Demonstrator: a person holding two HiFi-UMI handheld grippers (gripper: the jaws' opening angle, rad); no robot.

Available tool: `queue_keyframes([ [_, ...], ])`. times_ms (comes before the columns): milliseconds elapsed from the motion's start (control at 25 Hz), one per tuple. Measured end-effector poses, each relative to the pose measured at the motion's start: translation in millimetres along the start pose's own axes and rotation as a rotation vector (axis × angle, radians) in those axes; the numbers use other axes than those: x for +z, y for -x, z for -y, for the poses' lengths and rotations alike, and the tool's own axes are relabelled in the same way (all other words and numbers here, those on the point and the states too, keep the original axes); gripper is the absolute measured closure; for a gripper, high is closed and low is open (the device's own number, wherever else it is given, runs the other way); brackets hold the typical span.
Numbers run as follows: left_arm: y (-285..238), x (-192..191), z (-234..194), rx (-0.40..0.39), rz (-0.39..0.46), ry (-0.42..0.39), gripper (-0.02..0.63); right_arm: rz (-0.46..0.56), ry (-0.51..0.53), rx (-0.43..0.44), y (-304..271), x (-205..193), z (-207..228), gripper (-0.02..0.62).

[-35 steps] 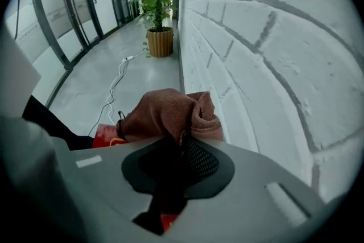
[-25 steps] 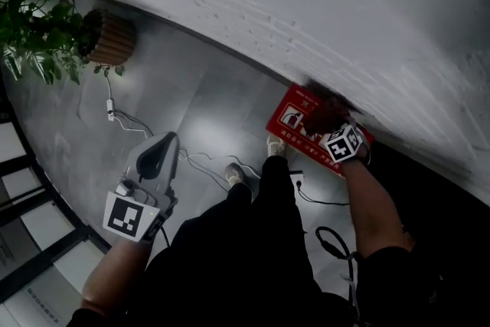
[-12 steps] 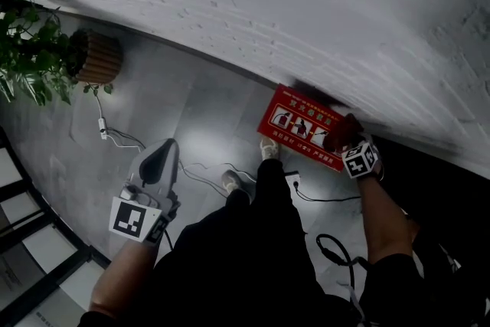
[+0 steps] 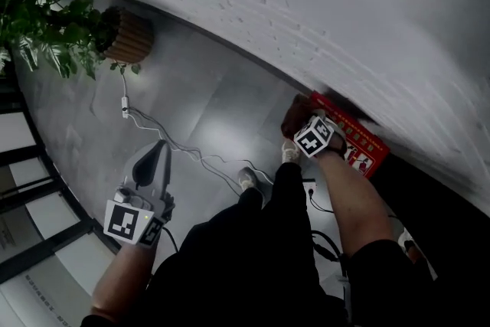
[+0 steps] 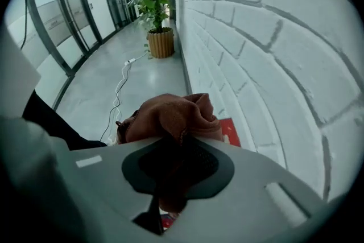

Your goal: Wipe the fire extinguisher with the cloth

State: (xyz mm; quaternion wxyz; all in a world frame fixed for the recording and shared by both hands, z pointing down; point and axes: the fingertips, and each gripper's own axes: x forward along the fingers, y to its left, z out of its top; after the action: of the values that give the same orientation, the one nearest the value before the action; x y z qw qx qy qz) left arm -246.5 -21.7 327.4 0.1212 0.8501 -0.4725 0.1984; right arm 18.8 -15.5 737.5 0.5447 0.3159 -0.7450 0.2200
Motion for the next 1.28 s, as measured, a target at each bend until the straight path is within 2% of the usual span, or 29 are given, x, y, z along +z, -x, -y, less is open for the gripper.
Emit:
queue_keyframes([
  [160, 13.1, -2.7, -10.8, 0.047, -0.004, 0.001, 0.606, -0.017, 0.048, 0.007, -8.5, 2.8, -5.8, 0.543],
  [320, 5.8, 1.8, -0.9, 0.018, 0.009, 0.01, 0.606, -0.037, 0.039, 0.003, 0.9, -20.5, -2.1, 0.543],
  [480, -11.9, 11.7, 16.1, -0.049, 0.041, 0.003, 0.606, -0.086, -0.013, -0.028, 21.4, -79.2, 8.1, 0.545],
  [640, -26.5, 18.4, 32.6, -0.111, 0.061, 0.01, 0.606, -0.156, -0.091, -0.07, 47.1, -156.6, 18.0, 0.545],
  [880, -37.1, 11.4, 37.7, -0.168, 0.052, -0.002, 0.606, -0.317, -0.279, -0.111, 88.0, -268.5, 25.5, 0.545],
  [1000, -39.5, 9.4, 39.3, -0.182, 0.05, 0.006, 0.606, -0.365, -0.41, -0.129, 105.9, -304.8, 29.0, 0.545],
  [1080, -38.5, 7.9, 37.0, -0.182, 0.051, 0.011, 0.606, -0.339, -0.437, -0.151, 113.1, -301.7, 33.7, 0.545],
  [1120, -37.3, 6.8, 34.5, -0.178, 0.051, 0.014, 0.606, -0.307, -0.412, -0.157, 113.0, -288.7, 34.5, 0.545],
  [1200, -34.5, 4.2, 27.8, -0.164, 0.051, 0.024, 0.606, -0.224, -0.297, -0.142, 104.3, -243.2, 29.2, 0.545],
  [1280, -29.9, 1.9, 20.1, -0.143, 0.045, 0.025, 0.606, -0.13, -0.155, -0.105, 87.3, -181.2, 15.2, 0.545],
])
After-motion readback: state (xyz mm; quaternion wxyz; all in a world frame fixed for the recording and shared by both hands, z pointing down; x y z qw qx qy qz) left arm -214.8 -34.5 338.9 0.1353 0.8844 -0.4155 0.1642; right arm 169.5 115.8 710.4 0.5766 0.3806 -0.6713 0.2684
